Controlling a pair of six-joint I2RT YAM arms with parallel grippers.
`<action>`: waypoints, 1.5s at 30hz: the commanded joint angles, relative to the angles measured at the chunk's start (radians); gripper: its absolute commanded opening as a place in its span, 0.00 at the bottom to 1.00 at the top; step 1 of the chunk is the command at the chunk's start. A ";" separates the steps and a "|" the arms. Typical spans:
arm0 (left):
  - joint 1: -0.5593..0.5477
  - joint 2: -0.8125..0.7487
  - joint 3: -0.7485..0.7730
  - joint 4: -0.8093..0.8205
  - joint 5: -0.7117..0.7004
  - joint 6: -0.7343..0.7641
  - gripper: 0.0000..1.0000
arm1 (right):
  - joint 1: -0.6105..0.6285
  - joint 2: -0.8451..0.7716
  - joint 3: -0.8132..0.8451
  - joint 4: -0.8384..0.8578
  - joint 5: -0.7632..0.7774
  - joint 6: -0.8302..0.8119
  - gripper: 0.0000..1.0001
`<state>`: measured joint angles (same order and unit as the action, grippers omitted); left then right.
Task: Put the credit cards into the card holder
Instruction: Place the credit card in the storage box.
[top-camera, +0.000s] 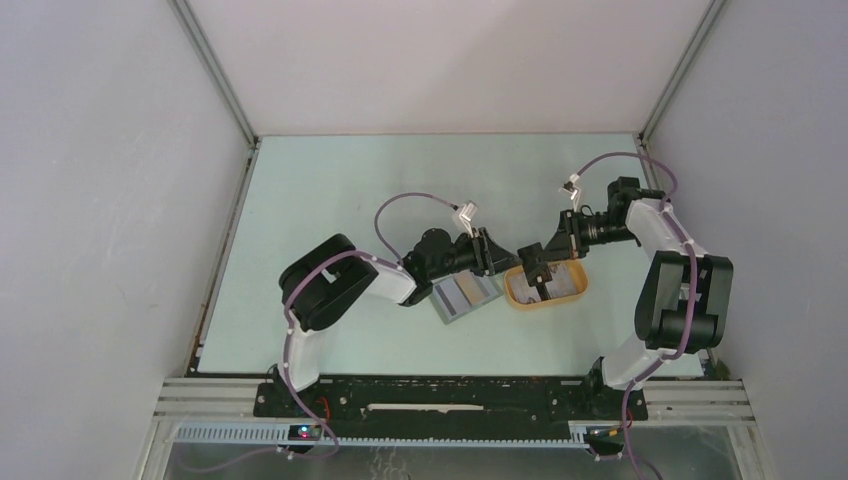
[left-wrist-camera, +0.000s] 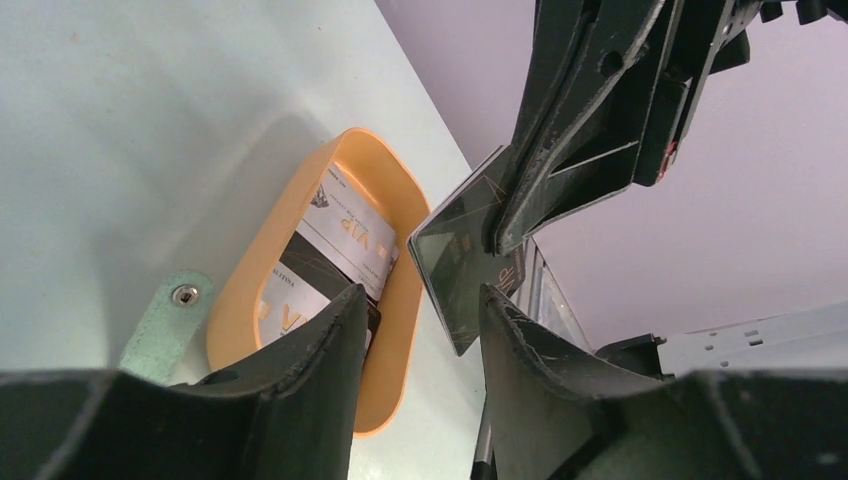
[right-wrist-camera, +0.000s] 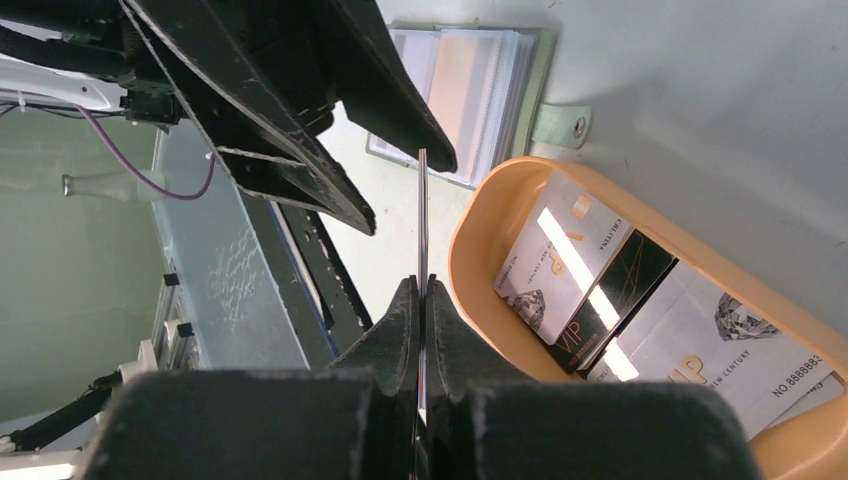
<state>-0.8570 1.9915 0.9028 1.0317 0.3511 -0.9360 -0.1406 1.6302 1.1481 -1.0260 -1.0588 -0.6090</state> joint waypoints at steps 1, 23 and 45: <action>-0.008 0.033 0.076 0.046 0.038 -0.021 0.49 | -0.007 -0.008 0.044 -0.031 -0.045 -0.037 0.00; -0.016 0.135 0.157 0.146 0.110 -0.079 0.09 | -0.008 0.046 0.050 -0.048 -0.021 -0.035 0.02; -0.016 0.136 0.152 0.065 0.082 -0.022 0.00 | 0.031 0.021 0.012 0.074 0.146 0.065 0.49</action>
<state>-0.8684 2.1265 1.0084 1.0851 0.4385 -0.9855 -0.1390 1.6768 1.1641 -0.9829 -0.9459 -0.5655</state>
